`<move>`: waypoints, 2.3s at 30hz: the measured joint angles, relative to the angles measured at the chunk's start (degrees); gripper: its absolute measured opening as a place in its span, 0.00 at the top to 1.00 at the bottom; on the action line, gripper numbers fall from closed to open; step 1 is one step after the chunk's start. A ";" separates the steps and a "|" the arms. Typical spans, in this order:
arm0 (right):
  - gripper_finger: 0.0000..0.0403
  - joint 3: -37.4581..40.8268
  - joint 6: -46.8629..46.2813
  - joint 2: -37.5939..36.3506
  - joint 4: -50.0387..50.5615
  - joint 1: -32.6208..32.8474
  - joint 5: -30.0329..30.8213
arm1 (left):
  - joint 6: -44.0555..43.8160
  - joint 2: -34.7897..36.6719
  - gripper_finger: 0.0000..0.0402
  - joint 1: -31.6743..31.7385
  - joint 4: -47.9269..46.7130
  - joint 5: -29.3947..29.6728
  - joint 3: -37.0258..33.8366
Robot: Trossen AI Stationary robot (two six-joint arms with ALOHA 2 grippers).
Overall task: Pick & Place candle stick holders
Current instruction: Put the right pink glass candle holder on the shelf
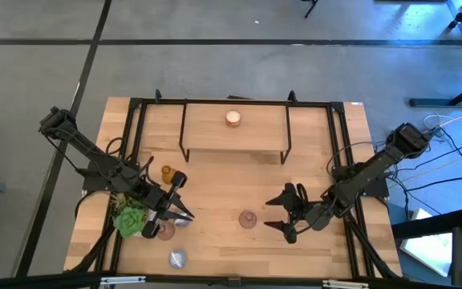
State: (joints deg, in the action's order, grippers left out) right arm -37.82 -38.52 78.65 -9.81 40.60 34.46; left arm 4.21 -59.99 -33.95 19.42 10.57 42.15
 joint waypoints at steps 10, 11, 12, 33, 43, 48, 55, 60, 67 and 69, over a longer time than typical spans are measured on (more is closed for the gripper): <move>0.14 0.00 0.18 0.00 -0.97 -0.02 -0.15 | -0.45 0.00 0.92 0.00 -0.07 0.00 0.00; 0.14 0.00 0.18 0.00 -1.06 -0.02 -0.15 | -0.44 0.00 0.92 0.00 -0.07 0.00 0.00; 0.14 0.00 0.18 0.02 -1.14 -0.02 -0.15 | -0.44 0.00 0.92 0.00 -0.07 0.00 0.00; 0.14 0.00 11.18 0.04 -3.31 -1.44 7.44 | -5.16 0.00 0.92 -0.04 -2.48 2.81 0.00; 0.14 0.00 11.41 0.04 -3.36 -3.42 7.50 | -7.56 0.00 0.92 -0.04 -4.24 6.29 0.00; 0.14 0.00 11.41 0.04 -3.36 -3.48 7.50 | -8.01 0.00 0.92 -0.04 -4.43 6.49 0.00; 0.14 0.00 7.64 0.04 -3.30 -3.45 6.86 | -8.96 0.00 0.92 -0.04 -5.22 6.49 0.00; 0.14 0.00 4.44 0.20 -3.18 -5.17 0.96 | -9.03 0.00 0.92 -0.04 -5.68 6.49 0.00; 0.14 0.00 7.63 0.20 -5.92 -8.71 -0.63 | -12.25 0.00 0.92 -0.07 -11.54 16.33 0.00; 0.14 0.00 9.73 0.20 -7.41 -9.93 -0.61 | -14.29 0.00 0.92 0.09 -13.83 22.25 0.00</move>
State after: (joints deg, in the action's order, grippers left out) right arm -37.82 -28.79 78.85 -17.23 30.67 33.85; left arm -10.09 -59.99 -33.87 5.59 32.82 42.15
